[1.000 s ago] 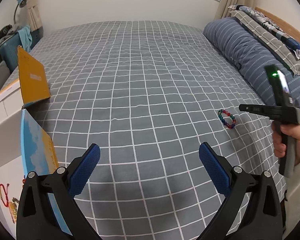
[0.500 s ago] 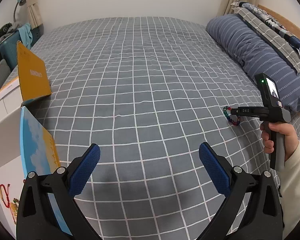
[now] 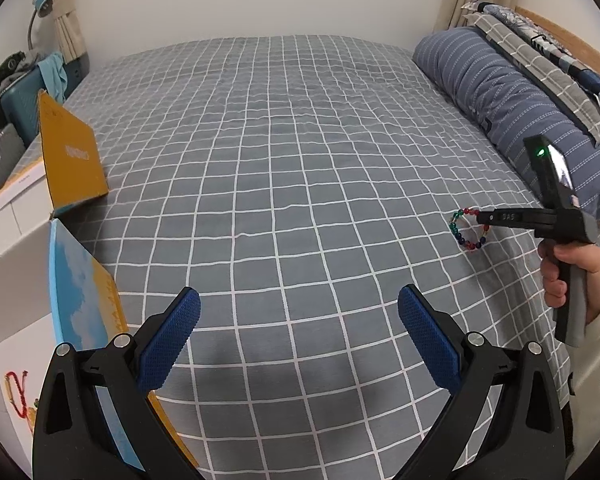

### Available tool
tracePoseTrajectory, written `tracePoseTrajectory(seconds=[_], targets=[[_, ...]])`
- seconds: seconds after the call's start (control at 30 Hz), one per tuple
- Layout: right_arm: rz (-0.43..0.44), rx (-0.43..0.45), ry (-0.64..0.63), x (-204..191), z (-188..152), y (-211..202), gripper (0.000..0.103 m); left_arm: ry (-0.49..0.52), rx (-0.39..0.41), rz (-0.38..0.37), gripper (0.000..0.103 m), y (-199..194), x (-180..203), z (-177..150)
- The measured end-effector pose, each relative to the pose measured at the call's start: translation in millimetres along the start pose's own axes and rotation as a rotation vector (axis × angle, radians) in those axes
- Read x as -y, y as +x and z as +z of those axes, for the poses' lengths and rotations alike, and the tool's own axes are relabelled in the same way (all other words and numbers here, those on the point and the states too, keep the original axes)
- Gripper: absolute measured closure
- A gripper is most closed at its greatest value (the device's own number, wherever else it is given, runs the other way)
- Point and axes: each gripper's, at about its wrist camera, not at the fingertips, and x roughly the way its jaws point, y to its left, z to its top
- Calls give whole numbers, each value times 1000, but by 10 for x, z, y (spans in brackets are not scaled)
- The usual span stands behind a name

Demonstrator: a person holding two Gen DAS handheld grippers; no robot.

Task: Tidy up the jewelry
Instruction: 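Carry the multicolour bracelet with the right tool over the box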

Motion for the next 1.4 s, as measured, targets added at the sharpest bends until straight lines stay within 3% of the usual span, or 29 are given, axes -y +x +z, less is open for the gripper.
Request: tracePoseTrajectory(seconds=[0.3, 0.73, 0.97, 1.4], targets=[[69, 85, -26, -204, -50, -501, 94, 11, -6, 15, 6, -98, 7, 68], [54, 200, -41, -584, -165, -1240, 94, -34, 29, 63, 6, -456, -241, 215], [107, 258, -110, -1044, -298, -1664, 94, -72, 60, 60, 6, -781, -454, 226], [241, 301, -250, -2057, -510, -2034, 94, -172, 92, 159, 6, -1109, -1126, 108]])
